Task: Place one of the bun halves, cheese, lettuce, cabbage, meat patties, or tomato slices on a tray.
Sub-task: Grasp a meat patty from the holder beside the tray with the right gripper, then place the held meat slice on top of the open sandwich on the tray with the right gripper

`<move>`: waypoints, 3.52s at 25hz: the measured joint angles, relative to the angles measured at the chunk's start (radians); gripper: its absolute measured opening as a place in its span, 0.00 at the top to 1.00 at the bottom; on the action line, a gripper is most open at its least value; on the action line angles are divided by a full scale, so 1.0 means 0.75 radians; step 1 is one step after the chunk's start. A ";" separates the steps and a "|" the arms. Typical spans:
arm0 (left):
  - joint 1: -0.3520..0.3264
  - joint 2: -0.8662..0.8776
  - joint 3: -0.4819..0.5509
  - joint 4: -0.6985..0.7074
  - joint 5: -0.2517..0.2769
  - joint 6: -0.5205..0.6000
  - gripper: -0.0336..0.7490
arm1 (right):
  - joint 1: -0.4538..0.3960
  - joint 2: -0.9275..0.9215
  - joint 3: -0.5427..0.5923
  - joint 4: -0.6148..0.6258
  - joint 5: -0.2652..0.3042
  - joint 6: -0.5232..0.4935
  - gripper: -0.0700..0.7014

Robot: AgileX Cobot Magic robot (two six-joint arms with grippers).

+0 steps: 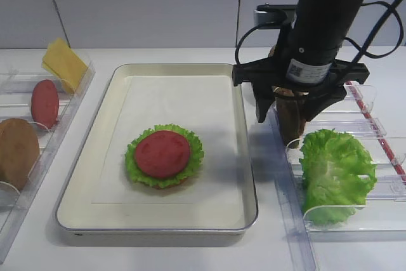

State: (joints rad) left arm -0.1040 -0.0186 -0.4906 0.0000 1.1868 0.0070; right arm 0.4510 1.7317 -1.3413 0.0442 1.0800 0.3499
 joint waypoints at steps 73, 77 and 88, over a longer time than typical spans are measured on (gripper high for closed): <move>0.000 0.000 0.000 0.000 0.000 0.000 0.66 | 0.000 -0.088 -0.238 0.185 0.207 -0.163 0.75; 0.000 0.000 0.000 0.000 0.000 0.000 0.66 | 0.000 -0.091 -0.238 0.344 0.213 -0.264 0.75; 0.000 0.000 0.000 0.000 0.000 0.000 0.66 | 0.000 -0.051 -0.238 0.837 0.208 -0.623 0.75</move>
State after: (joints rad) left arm -0.1040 -0.0186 -0.4906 0.0000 1.1868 0.0070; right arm 0.4510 1.6938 -1.5197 0.6717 1.2357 -0.1170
